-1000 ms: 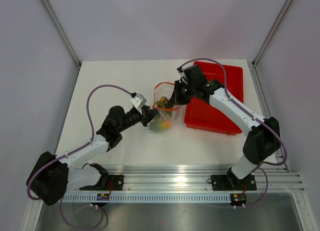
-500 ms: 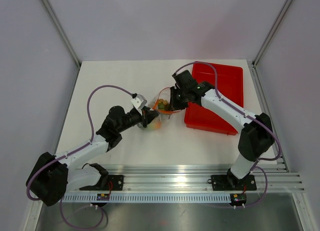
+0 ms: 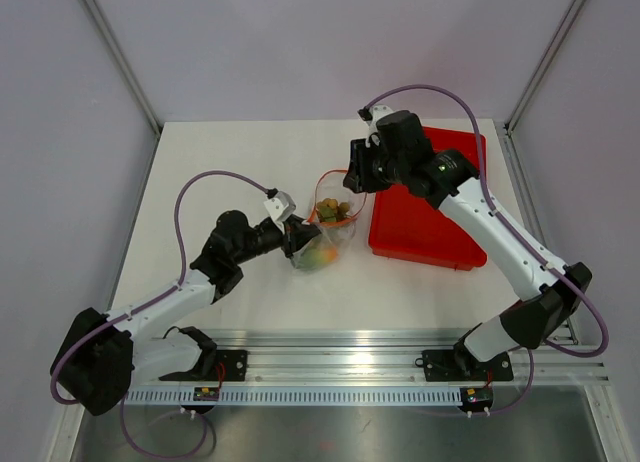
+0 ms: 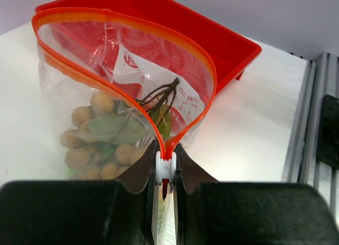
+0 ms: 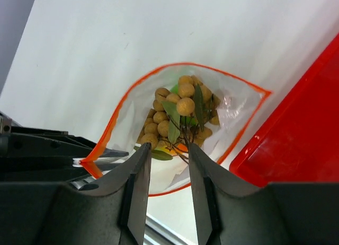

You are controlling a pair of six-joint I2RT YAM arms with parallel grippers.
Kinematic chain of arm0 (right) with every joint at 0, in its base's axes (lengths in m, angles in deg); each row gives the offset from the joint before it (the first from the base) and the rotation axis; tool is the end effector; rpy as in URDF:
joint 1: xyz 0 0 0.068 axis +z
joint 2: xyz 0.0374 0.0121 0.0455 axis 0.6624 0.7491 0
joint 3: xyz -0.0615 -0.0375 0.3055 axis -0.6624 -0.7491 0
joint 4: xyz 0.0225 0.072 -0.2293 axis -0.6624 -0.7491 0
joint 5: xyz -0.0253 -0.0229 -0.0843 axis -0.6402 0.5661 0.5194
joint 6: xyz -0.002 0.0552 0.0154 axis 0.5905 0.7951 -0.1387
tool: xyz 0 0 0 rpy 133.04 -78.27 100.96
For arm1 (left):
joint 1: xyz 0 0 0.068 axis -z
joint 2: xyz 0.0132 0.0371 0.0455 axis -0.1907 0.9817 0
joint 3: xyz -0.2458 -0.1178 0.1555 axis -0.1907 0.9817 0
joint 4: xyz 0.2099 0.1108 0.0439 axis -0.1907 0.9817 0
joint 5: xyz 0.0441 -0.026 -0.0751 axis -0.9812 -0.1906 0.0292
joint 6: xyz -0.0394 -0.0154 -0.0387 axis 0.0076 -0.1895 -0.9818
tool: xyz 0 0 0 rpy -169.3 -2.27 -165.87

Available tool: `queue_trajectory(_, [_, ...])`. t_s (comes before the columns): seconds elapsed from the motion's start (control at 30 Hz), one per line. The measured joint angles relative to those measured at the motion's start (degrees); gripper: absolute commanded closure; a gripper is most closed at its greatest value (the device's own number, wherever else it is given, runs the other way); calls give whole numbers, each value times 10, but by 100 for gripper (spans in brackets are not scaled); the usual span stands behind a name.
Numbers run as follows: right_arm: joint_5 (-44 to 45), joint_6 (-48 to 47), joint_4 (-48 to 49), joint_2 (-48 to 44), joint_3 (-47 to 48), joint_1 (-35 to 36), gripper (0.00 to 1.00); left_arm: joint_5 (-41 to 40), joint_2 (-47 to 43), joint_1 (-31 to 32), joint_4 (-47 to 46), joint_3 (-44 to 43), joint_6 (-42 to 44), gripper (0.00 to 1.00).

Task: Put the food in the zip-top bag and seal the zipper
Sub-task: Adjust the fake fruit in the zipper food storage bag, then zip the zipper food storage bag at the center of the board.

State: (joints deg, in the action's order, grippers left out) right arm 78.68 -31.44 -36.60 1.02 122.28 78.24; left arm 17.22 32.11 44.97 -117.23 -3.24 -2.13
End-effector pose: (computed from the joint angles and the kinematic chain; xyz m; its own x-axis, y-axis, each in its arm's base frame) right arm 0.2461 0.1855 0.4436 -0.6486 -0.0927 -0.7555 -0.4388 0.8566 0.2716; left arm 0.1627 -0.1327 0.3079 -0.1296 -0.0114 -0.9915 0.8741 0.4708 -0.1196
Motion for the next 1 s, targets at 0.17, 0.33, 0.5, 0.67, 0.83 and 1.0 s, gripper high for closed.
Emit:
queue_trajectory(0.17, [-95, -131, 41, -20, -40, 0, 63, 63, 5, -12, 9, -22, 15, 100])
queue_trajectory(0.33, [-190, -276, 128, -112, -179, 3, 60, 157, 20, -36, 34, -52, 40, 100])
queue_trajectory(0.5, [-252, -370, 180, -155, -190, 11, 59, 231, 37, -60, 77, -89, 71, 100])
queue_trajectory(0.67, [-302, -426, 195, -150, -173, 26, 56, 287, 44, -75, 112, -111, 97, 100])
queue_trajectory(0.83, [-337, -464, 183, -108, -138, 40, 48, 310, 46, -77, 138, -116, 116, 100])
queue_trajectory(1.0, [-348, -487, 156, -75, -126, 55, 45, 315, 47, -77, 156, -120, 128, 100])
